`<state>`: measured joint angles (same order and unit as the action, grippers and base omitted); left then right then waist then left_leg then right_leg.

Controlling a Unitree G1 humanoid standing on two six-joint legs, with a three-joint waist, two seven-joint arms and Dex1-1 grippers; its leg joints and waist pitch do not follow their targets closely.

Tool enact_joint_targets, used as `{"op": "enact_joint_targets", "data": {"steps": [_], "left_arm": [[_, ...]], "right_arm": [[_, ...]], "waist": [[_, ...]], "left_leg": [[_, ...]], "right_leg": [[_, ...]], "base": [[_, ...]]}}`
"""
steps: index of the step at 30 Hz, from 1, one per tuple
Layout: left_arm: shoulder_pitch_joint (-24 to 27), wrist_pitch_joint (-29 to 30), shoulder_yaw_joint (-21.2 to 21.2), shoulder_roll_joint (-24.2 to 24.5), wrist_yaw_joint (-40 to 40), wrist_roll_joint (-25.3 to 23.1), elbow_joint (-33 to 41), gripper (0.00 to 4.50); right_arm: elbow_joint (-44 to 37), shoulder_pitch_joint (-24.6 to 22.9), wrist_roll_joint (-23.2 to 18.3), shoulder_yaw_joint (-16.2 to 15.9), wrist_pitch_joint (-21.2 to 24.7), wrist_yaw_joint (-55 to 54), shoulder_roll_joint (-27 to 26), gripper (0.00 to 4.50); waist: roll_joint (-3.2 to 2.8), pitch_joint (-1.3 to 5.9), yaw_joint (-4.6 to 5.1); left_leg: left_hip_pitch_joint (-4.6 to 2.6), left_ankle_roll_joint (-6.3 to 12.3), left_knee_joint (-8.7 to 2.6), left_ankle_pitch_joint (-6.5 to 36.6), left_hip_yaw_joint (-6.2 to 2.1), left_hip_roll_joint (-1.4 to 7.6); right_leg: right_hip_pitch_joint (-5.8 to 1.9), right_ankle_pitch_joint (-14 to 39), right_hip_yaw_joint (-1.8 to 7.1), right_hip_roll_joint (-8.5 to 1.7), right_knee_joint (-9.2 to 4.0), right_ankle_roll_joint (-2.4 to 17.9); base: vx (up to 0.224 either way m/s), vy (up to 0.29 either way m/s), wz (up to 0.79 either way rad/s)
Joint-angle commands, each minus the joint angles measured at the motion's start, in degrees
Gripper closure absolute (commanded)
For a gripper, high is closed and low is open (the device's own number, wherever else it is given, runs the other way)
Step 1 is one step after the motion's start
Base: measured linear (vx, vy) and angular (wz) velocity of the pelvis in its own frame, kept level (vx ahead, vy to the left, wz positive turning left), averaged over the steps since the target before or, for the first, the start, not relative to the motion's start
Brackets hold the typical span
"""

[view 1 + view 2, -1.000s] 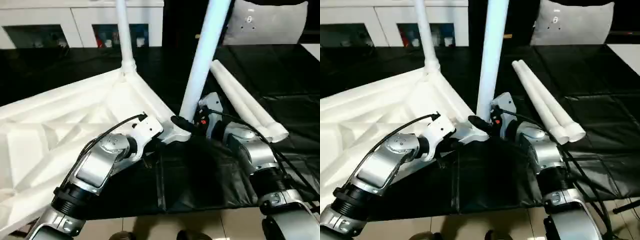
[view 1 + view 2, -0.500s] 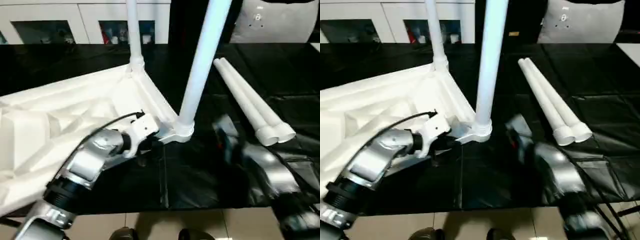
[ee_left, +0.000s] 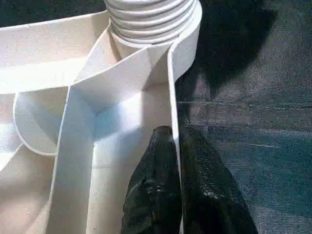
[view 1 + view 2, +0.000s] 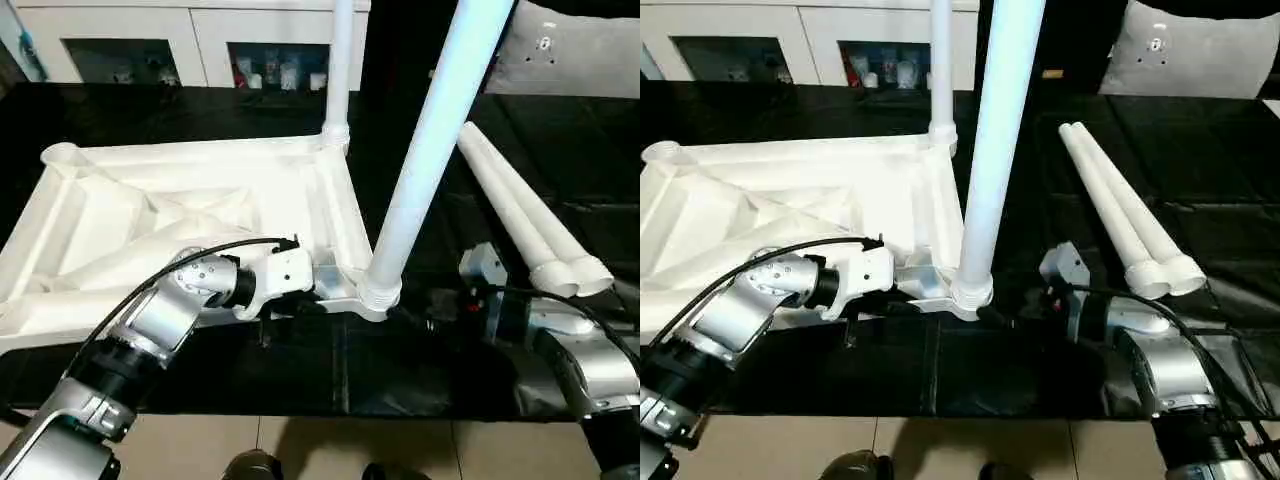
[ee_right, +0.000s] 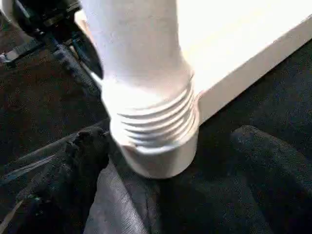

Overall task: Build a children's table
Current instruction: Insert table leg to table base

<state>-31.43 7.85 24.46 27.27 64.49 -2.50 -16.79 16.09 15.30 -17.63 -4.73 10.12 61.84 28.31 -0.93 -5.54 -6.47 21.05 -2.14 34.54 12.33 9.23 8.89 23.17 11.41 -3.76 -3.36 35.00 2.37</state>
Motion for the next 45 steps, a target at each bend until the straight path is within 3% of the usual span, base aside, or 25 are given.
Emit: {"op": "enact_joint_targets", "data": {"steps": [1, 4, 6, 10, 14, 20, 30, 37, 43, 45], "left_arm": [[-0.6, -1.4, 0.5, -0.5, -1.1, -1.6, -0.7, 4.5], [-0.5, -0.6, -0.7, -1.1, -0.3, 0.1, -1.2, 4.5], [-0.4, 0.3, -1.1, -1.2, 0.9, 1.3, -1.2, 4.06], [0.1, -1.0, -1.6, -1.6, -0.4, 1.5, -1.8, 3.75], [0.5, -1.2, -1.0, -1.2, -0.9, 0.0, -3.0, 3.75], [0.6, -1.3, -2.4, -2.1, -1.2, 1.5, -4.4, 3.75], [1.2, -2.5, -1.3, -1.1, 0.4, 0.5, -4.8, 4.43], [0.1, -5.5, -0.2, -0.2, 2.6, -0.4, -5.4, 4.43], [-0.9, -9.3, 2.2, 0.6, 8.6, 0.2, -4.6, 4.43], [-1.0, -9.6, 2.6, 0.7, 8.9, -0.1, -4.7, 4.48]], "right_arm": [[-1.4, -0.3, -0.7, 0.2, 1.2, 0.5, 0.7, 0.04], [-2.0, -0.4, -1.4, 0.4, 2.1, 0.6, 0.6, 0.04], [-2.4, -0.5, -1.4, 0.5, 2.1, 0.5, 0.5, 0.0], [-3.6, -0.7, -1.5, 0.7, 2.9, -0.1, 0.2, 0.0], [-4.0, -0.6, -1.0, -0.1, 5.2, -0.5, 0.8, 0.0], [-4.5, -0.9, -1.6, -0.2, 4.5, 0.9, 0.7, 0.0], [-6.1, -1.8, -2.0, 0.3, 4.8, 1.6, 0.8, 0.0], [-9.6, -1.4, -1.5, 0.2, 5.1, 1.4, 1.9, 0.0], [-9.8, 2.9, -0.3, -3.7, 6.0, 4.3, 2.3, 0.0], [-9.9, 3.2, -0.4, -3.8, 6.4, 4.2, 2.2, 0.19]], "waist": [[0.37, 4.12, 0.22], [0.36, 4.19, 0.08], [0.46, 4.26, 0.14], [0.56, 4.54, 0.18], [0.58, 4.54, 0.27], [0.54, 4.48, 0.2], [0.41, 4.72, 0.02], [0.58, 4.72, 0.02], [0.61, 4.83, 0.06], [0.37, 4.92, -0.51]], "left_leg": [[-0.53, 6.45, -4.0, 3.4, -1.2, 4.6], [-0.6, 6.15, -4.0, 3.1, -1.11, 4.65], [-0.4, 6.29, -3.99, 2.1, -1.17, 4.63], [-0.34, 7.54, -3.66, 0.1, -1.11, 4.51], [-0.26, 8.03, -3.61, -0.1, -1.12, 4.47], [-0.3, 6.64, -3.7, 1.9, -1.03, 4.41], [-0.24, 7.05, -3.56, 1.0, -1.08, 4.43], [-0.26, 7.06, -3.54, 0.8, -1.07, 4.36], [-0.33, 7.66, -3.39, -0.5, -0.94, 4.47], [-0.64, 7.71, -3.29, -0.7, -0.88, 4.7]], "right_leg": [[-3.47, 4.7, 3.43, -6.0, -3.69, 15.1], [-3.42, 5.7, 3.46, -6.06, -3.75, 14.7], [-3.5, 4.8, 3.36, -5.94, -3.48, 14.5], [-3.52, 1.7, 3.32, -5.97, -3.13, 14.8], [-3.58, 2.2, 3.22, -5.93, -3.21, 14.5], [-3.6, 5.7, 3.26, -5.95, -3.61, 14.0], [-3.61, 4.4, 3.21, -5.9, -3.36, 14.0], [-3.65, 4.3, 3.22, -5.87, -3.29, 13.4], [-3.47, 2.4, 3.21, -5.8, -2.86, 14.1], [-3.2, 1.7, 3.27, -5.77, -2.67, 14.5]], "base": [[0.0, 0.0, 0.0], [0.0, 0.0, 0.0], [0.0, 0.0, 0.0], [0.0, 0.0, 0.0], [0.0, 0.0, 0.0], [0.0, 0.0, 0.0], [0.0, 0.0, 0.0], [0.0, 0.0, 0.0], [0.0, 0.0, 0.0], [0.0, 0.0, 0.0]]}}
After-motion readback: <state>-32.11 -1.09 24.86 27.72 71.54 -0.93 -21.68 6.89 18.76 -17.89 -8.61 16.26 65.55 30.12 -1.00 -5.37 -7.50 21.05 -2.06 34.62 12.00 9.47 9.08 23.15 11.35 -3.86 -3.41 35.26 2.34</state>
